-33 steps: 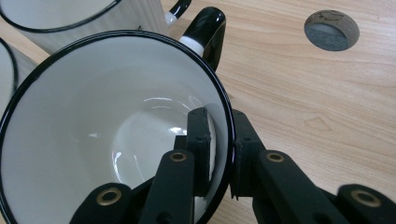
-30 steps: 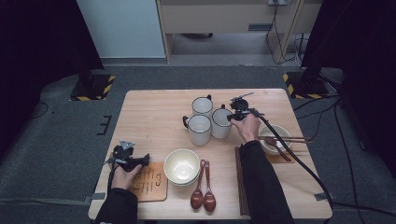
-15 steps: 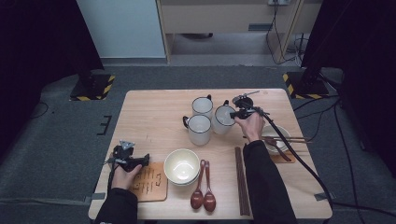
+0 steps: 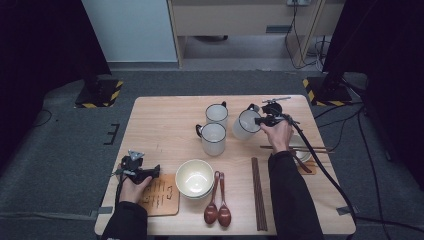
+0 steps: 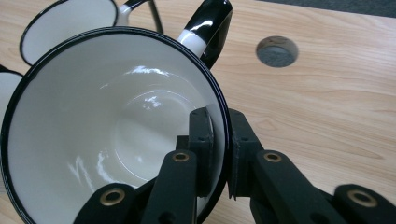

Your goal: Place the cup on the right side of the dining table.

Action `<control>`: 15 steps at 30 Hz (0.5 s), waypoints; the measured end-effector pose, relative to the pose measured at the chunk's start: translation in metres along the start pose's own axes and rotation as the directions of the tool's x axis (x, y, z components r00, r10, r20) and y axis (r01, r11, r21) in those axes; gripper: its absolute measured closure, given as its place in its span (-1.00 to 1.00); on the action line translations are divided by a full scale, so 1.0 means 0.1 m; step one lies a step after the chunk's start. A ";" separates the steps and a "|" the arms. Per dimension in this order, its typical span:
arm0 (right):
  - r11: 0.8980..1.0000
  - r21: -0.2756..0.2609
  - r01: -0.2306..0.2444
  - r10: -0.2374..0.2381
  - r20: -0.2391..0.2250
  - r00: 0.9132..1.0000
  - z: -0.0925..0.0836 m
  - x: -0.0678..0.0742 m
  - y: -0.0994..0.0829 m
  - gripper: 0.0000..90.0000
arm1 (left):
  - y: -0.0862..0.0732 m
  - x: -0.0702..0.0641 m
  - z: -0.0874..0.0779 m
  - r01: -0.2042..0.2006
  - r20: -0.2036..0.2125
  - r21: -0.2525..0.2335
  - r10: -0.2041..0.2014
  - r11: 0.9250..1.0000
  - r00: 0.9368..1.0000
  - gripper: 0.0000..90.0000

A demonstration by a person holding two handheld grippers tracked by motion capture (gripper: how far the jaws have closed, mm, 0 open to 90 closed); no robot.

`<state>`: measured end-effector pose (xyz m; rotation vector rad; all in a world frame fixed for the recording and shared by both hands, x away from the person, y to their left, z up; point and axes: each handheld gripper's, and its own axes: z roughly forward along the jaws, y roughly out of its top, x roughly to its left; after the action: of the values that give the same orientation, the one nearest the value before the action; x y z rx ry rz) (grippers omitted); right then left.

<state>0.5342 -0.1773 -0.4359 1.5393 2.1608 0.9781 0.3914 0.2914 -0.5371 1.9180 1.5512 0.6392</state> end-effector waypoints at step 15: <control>1.000 0.002 -0.028 0.027 0.075 0.997 -0.15 -0.32 -0.15 0.84 | 0.00 0.00 0.00 0.000 0.000 0.000 0.000 1.000 1.000 -0.99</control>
<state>0.5264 -0.2144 -0.4392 1.5852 2.0960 0.9107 0.3914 0.2914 -0.5371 1.9180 1.5513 0.6392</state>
